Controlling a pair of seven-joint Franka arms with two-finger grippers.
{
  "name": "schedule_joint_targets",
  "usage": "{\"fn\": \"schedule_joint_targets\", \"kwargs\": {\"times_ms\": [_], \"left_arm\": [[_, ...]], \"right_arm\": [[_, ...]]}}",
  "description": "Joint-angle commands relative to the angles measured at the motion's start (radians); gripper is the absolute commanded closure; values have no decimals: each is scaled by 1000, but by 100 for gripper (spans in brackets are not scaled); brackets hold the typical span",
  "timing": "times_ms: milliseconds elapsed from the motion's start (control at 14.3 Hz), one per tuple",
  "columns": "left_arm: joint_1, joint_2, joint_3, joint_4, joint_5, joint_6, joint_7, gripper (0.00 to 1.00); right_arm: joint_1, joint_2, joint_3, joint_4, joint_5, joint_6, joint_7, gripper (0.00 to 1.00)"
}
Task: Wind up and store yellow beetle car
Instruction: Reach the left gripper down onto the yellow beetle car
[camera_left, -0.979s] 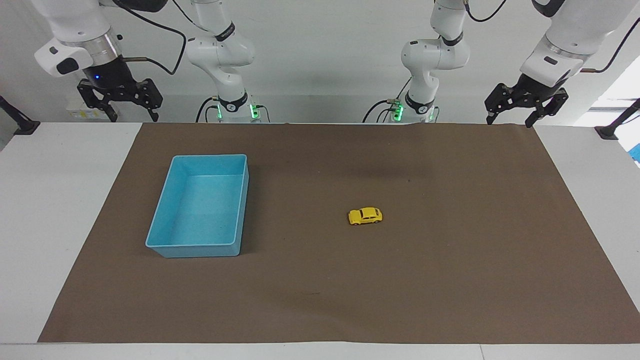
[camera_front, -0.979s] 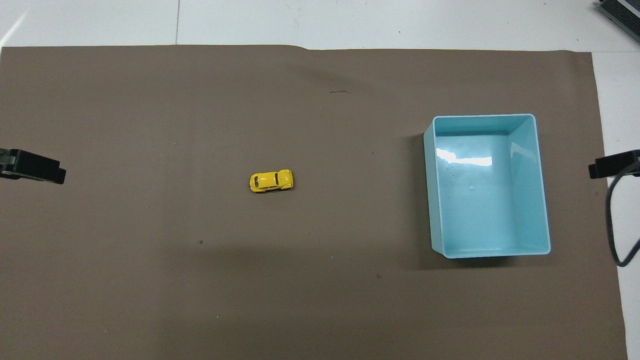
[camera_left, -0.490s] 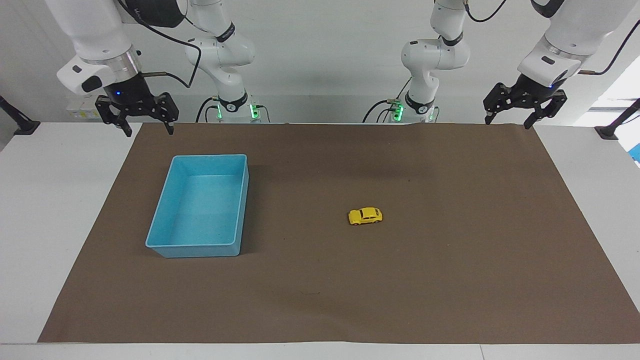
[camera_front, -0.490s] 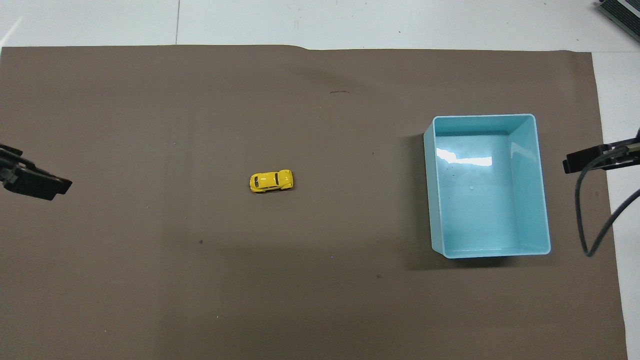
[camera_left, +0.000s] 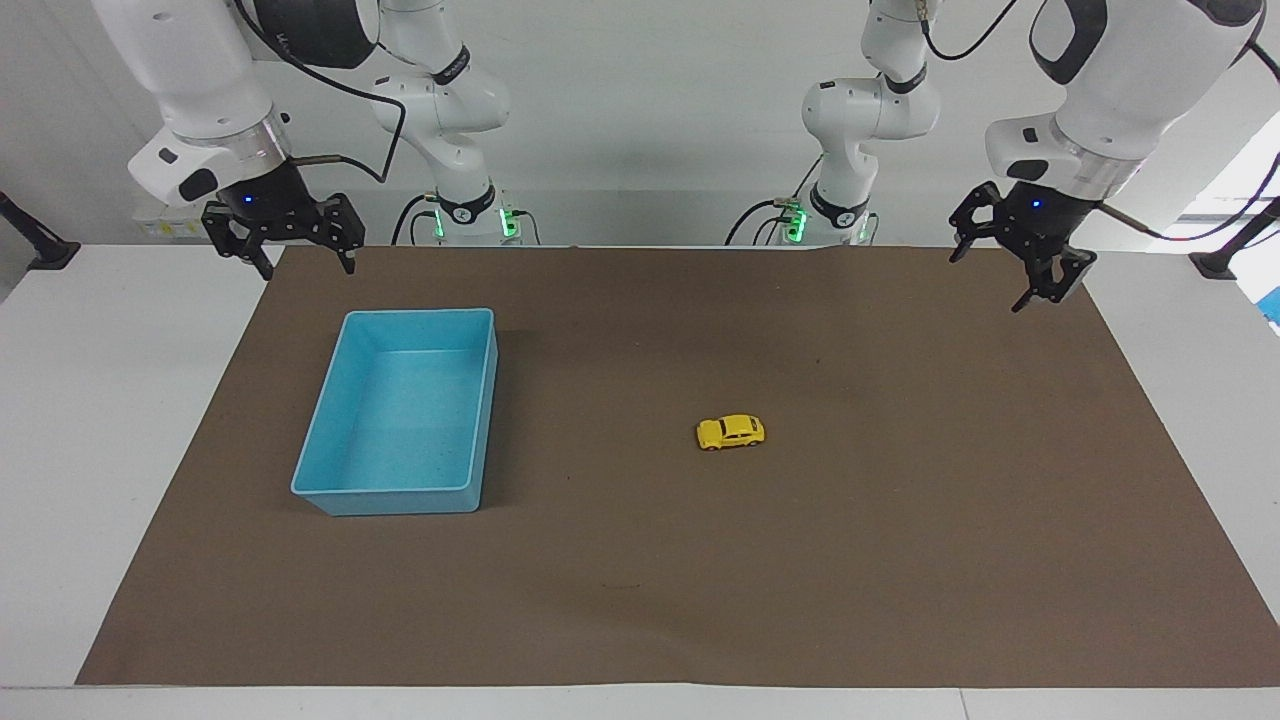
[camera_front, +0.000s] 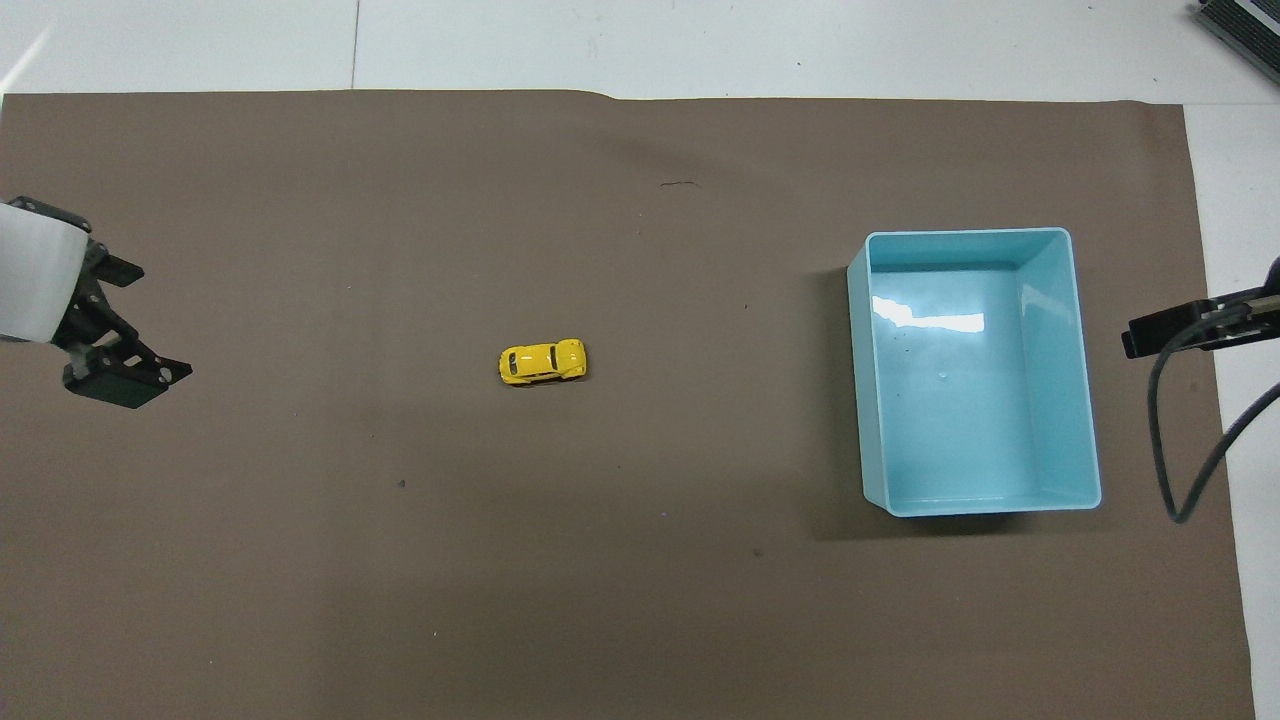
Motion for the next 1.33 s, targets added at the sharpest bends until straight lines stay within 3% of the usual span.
{"fn": "schedule_joint_targets", "kwargs": {"times_ms": [0, 630, 909, 1259], "left_arm": [[-56, -15, 15, -127, -17, 144, 69, 0], [-255, 140, 17, -260, -15, 503, 64, 0], [-341, 151, 17, -342, -12, 624, 60, 0], [-380, 157, 17, -345, -12, 696, 63, 0]], "right_arm": [[-8, -25, 3, -26, 2, -5, -24, 0], [-10, -45, 0, -57, 0, -18, -24, 0], [-10, -45, -3, -57, 0, -18, -21, 0], [-10, -48, -8, -57, 0, -41, -29, 0]]}}
